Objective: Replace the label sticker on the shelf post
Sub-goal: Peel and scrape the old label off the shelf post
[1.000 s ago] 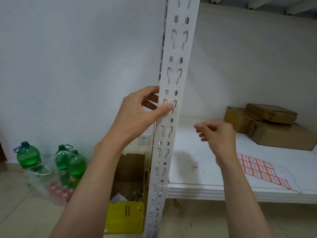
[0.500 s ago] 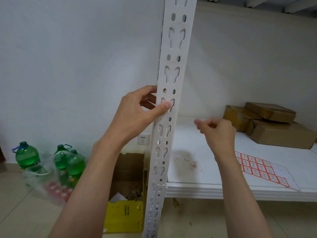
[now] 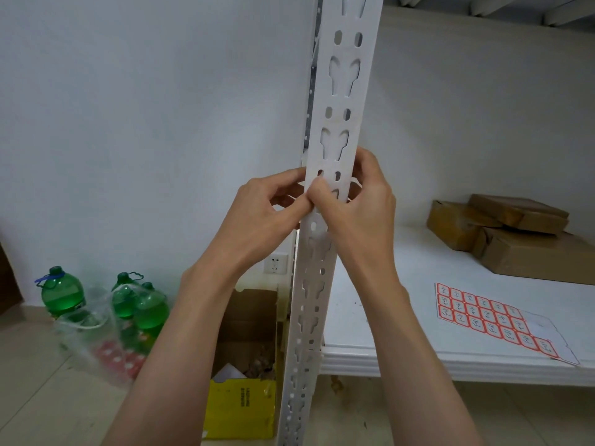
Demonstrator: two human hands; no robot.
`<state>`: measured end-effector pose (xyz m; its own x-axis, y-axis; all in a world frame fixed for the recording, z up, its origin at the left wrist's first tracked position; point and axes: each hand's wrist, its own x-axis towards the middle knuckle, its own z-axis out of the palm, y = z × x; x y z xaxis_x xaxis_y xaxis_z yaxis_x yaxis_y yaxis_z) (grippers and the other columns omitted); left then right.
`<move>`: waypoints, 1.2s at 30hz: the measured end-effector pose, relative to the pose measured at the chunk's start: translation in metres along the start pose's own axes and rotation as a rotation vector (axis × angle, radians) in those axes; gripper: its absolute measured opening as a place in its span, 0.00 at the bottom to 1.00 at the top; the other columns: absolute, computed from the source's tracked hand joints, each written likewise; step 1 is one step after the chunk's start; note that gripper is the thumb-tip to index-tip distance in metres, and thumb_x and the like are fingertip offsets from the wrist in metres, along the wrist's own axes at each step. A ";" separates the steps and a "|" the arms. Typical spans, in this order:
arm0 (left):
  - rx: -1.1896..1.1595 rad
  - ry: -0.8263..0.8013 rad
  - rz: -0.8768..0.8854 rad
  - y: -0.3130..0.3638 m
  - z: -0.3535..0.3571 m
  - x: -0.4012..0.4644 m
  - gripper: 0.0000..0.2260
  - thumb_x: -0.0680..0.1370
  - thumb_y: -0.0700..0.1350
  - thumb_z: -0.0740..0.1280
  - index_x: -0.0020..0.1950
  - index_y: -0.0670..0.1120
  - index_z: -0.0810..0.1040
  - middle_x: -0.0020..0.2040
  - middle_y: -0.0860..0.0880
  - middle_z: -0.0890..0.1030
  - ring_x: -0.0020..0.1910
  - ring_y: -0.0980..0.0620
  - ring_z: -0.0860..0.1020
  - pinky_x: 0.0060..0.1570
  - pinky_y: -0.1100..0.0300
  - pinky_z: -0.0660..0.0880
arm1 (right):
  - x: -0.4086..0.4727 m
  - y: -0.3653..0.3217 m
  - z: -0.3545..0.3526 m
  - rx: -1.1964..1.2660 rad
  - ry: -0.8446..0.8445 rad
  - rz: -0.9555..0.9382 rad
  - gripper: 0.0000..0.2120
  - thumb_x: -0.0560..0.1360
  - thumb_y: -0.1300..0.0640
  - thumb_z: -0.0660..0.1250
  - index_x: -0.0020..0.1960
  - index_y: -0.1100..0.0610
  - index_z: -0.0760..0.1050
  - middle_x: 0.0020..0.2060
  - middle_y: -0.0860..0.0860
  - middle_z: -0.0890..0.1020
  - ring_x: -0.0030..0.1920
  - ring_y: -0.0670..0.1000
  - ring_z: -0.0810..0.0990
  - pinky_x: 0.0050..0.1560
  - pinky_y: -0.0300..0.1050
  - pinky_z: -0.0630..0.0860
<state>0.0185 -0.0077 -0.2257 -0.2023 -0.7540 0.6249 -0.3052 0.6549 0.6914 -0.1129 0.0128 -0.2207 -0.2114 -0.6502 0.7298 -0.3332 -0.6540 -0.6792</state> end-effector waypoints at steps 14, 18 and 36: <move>0.009 -0.014 -0.005 -0.003 -0.002 -0.001 0.17 0.82 0.50 0.65 0.71 0.53 0.76 0.56 0.54 0.84 0.54 0.53 0.82 0.49 0.56 0.83 | 0.002 0.009 0.001 0.131 -0.034 0.050 0.19 0.77 0.60 0.68 0.63 0.44 0.69 0.44 0.25 0.77 0.48 0.30 0.79 0.41 0.31 0.78; 0.000 -0.003 -0.006 -0.003 -0.001 -0.001 0.18 0.82 0.51 0.65 0.72 0.53 0.75 0.56 0.55 0.84 0.54 0.54 0.82 0.50 0.57 0.83 | 0.000 0.012 0.004 0.177 -0.031 0.061 0.20 0.78 0.61 0.68 0.64 0.44 0.68 0.42 0.22 0.76 0.48 0.29 0.78 0.40 0.28 0.77; -0.020 0.008 0.002 -0.003 0.000 -0.001 0.16 0.82 0.50 0.65 0.70 0.53 0.77 0.56 0.54 0.84 0.53 0.54 0.82 0.49 0.55 0.83 | -0.001 0.011 0.017 0.159 0.021 -0.034 0.18 0.79 0.62 0.65 0.64 0.48 0.65 0.49 0.35 0.75 0.49 0.35 0.78 0.42 0.29 0.76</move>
<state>0.0199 -0.0084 -0.2282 -0.1957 -0.7522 0.6292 -0.2862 0.6575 0.6970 -0.1009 -0.0001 -0.2300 -0.2227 -0.6195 0.7528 -0.1910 -0.7295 -0.6568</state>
